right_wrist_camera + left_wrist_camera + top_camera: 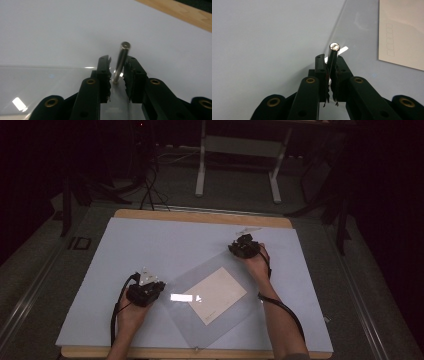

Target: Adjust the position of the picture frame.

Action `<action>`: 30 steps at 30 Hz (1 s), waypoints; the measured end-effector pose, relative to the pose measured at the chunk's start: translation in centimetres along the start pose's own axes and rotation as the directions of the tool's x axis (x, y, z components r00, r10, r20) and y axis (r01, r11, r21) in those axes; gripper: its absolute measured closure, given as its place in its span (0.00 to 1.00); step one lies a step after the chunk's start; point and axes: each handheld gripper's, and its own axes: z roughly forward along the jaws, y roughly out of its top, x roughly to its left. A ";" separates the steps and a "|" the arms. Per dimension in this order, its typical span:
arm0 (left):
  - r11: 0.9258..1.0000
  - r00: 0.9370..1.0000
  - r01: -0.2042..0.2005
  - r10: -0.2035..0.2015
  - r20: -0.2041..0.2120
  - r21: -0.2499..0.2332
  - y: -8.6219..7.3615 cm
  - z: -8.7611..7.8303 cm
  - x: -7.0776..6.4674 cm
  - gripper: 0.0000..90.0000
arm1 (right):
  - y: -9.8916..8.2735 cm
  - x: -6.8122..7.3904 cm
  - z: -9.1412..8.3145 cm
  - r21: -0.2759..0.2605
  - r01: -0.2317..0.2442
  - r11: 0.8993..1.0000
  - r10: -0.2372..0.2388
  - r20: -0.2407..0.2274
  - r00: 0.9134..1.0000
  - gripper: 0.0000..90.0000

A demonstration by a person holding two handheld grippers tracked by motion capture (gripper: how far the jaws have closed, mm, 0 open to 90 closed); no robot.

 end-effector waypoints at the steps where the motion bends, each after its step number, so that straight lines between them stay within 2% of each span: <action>1: 1.000 1.000 0.000 0.000 0.000 0.000 0.0 0.0 0.0 0.93 | 0.0 0.1 0.3 0.005 -0.001 1.000 0.001 0.001 1.000 0.84; 5: 1.000 1.000 -0.001 0.001 0.001 -0.002 0.0 0.0 0.0 0.93 | 0.1 0.3 0.9 0.012 -0.010 1.000 0.009 0.015 1.000 0.87; 7: 1.000 1.000 -0.002 0.002 0.001 -0.002 0.0 0.0 0.0 0.93 | 0.0 0.2 1.2 0.014 -0.026 1.000 0.025 0.036 0.999 0.91; 10: 1.000 1.000 0.000 0.000 0.001 -0.003 0.0 0.0 0.0 0.93 | 0.0 0.1 1.4 -0.003 -0.064 0.998 0.064 0.031 0.997 0.92; 30: 1.000 1.000 0.016 -0.015 0.009 -0.010 -0.1 0.1 0.1 0.94 | 0.1 0.3 1.4 0.004 -0.074 0.997 0.074 0.040 0.996 0.94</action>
